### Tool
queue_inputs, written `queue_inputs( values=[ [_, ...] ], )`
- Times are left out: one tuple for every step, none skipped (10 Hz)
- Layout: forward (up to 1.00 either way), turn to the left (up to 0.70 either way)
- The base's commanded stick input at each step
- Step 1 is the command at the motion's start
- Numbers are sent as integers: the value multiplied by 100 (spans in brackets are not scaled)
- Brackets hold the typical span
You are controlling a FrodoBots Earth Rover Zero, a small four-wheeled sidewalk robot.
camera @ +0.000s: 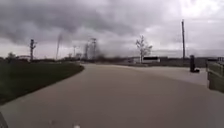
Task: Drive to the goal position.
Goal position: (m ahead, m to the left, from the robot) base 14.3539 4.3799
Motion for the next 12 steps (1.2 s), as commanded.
queue_inputs(
  values=[
    [100, 0],
    [100, 0],
    [100, 0],
    [100, 0],
    [100, 0],
    [100, 0],
    [100, 0],
    [100, 0],
    [100, 0],
    [100, 0],
    [100, 0],
    [100, 0]
  ],
)
